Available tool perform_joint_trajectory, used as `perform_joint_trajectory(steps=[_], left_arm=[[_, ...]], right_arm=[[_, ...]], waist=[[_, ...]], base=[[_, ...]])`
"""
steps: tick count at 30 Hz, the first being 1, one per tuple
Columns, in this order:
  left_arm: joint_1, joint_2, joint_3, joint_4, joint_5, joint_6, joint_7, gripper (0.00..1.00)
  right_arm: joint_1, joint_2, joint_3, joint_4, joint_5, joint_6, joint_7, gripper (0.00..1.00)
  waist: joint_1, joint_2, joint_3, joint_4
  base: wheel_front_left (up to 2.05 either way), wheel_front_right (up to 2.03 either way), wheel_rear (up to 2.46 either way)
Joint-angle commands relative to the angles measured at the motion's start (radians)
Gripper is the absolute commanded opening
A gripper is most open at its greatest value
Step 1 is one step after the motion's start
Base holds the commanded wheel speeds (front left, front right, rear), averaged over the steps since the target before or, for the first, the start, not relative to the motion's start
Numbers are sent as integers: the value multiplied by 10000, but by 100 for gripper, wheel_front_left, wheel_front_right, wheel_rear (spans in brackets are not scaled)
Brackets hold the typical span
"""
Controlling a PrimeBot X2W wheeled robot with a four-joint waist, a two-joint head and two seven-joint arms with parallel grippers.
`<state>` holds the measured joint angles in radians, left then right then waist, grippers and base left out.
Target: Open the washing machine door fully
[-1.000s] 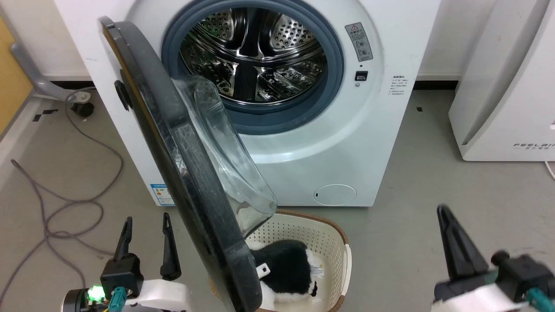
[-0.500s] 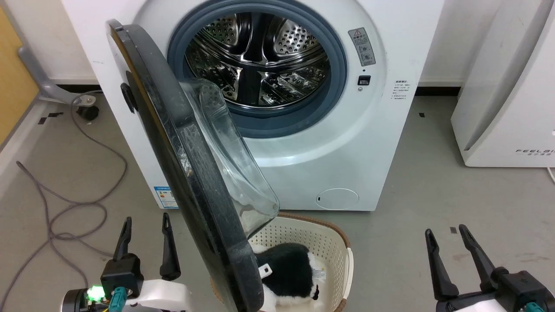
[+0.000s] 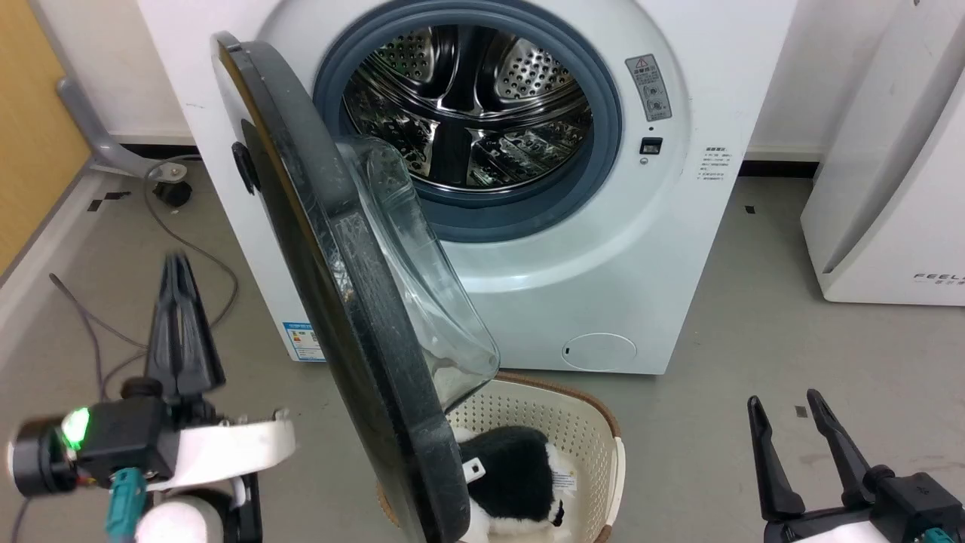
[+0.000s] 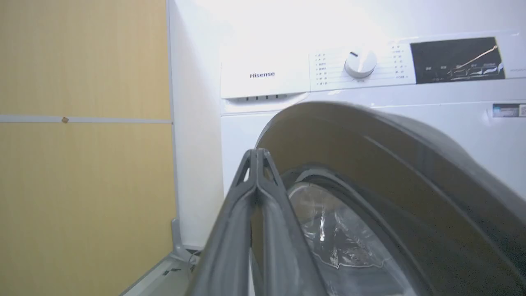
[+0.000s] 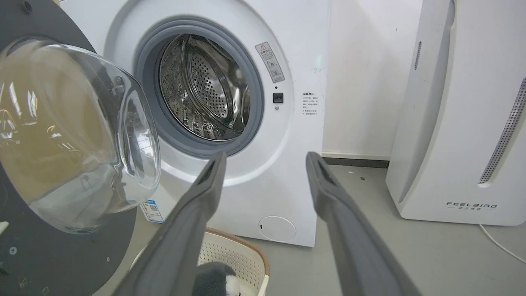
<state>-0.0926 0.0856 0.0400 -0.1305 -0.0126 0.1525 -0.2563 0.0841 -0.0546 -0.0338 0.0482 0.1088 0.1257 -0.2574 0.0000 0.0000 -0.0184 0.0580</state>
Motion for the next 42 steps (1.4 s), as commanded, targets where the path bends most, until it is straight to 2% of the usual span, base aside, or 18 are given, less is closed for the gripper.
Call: perform_joint_trajectory(steps=[1, 5, 8, 18, 27, 37, 42], left_arm=[[-230, 49, -198, -700, 95, -140, -55, 0], [-393, -22, -1041, -2192, 281, -375, -55, 0], [-390, -57, -1913, -2805, 461, -626, -55, 0], [178, 24, -4545, -3320, 1054, -1235, -55, 0], [773, 228, -6087, -2436, 1129, -1650, -55, 0], [1173, 420, -6731, -951, 1022, -1725, -55, 0], [1194, 294, -6784, 18, 717, -1542, -55, 0]], right_arm=[[156, 42, -2, -74, 129, 50, -43, 100], [167, 42, 6, -90, 185, 50, -43, 100], [173, 43, 29, -81, 220, 50, -43, 100], [253, 43, 8, -50, 297, 50, -43, 100], [251, 43, -47, -147, 299, 50, -43, 100], [206, 43, -55, -111, 260, 50, -43, 100], [149, 43, -25, -63, 237, 50, -43, 100]], waist=[[0, 0, -7, 22], [0, 0, -18, 78], [0, 0, -15, 104], [0, 0, -37, 310], [0, 0, 10, 657], [0, 0, 118, 881], [0, 0, 196, 912]], base=[[0, 0, 0], [0, 0, 0], [0, 0, 0], [0, 0, 0], [0, 0, 0], [0, 0, 0], [0, 0, 0]])
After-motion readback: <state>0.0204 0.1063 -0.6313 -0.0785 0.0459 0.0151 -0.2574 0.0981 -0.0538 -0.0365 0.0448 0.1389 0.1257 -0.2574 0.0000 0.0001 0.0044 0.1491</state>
